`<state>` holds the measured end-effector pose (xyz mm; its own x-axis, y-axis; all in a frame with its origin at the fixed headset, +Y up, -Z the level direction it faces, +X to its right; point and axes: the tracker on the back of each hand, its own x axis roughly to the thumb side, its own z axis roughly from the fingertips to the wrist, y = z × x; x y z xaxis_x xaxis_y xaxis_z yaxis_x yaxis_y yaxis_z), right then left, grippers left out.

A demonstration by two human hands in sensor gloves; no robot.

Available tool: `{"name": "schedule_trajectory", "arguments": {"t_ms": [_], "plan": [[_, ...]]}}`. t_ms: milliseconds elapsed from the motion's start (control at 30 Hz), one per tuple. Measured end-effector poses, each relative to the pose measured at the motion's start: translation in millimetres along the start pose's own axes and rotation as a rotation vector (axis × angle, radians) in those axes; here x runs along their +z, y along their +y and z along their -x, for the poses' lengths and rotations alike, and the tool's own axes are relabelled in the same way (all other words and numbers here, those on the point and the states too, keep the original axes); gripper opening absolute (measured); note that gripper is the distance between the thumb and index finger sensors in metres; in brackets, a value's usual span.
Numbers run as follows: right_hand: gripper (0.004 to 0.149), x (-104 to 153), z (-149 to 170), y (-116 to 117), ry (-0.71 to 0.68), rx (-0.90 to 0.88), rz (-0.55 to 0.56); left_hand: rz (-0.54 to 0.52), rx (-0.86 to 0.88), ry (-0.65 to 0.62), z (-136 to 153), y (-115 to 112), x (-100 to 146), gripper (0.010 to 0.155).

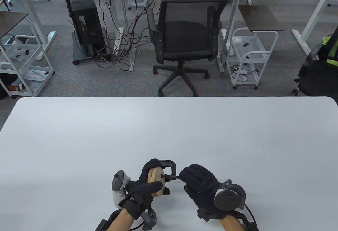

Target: Screw the clamp shut

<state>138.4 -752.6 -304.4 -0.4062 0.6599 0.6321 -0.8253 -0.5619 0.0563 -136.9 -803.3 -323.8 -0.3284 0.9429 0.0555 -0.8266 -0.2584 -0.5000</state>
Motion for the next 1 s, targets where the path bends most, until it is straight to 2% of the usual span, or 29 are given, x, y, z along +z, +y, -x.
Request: {"name": "schedule_trajectory", "arguments": {"t_ms": [233,333,433,667,767,900,1000], "plan": [[0.057,2.3,20.8,7.0,0.26,-0.413,0.06,0.019,-0.073,-0.008,-3.4,-3.2,0.2,0.096],[0.067,3.5,26.9,10.3,0.341,-0.549,0.064,0.036,-0.079,-0.01,-3.8,-5.6,-0.7,0.096],[0.066,3.8,30.2,11.4,0.36,-0.606,0.058,0.038,-0.088,-0.012,-3.9,-6.2,-0.9,0.096],[0.064,2.6,25.3,8.8,0.293,-0.478,0.047,0.028,-0.095,-0.014,-4.7,-5.0,-0.3,0.096],[0.066,1.8,18.2,4.0,0.224,-0.366,0.071,0.011,-0.086,-0.016,-5.6,-3.1,-0.4,0.096],[0.065,0.4,6.2,-4.5,0.082,-0.084,0.083,-0.047,-0.053,-0.022,-6.1,0.9,1.8,0.096],[0.069,-0.7,-2.7,-6.6,-0.028,0.127,0.033,-0.057,-0.029,-0.03,-7.2,3.4,2.0,0.096]]}}
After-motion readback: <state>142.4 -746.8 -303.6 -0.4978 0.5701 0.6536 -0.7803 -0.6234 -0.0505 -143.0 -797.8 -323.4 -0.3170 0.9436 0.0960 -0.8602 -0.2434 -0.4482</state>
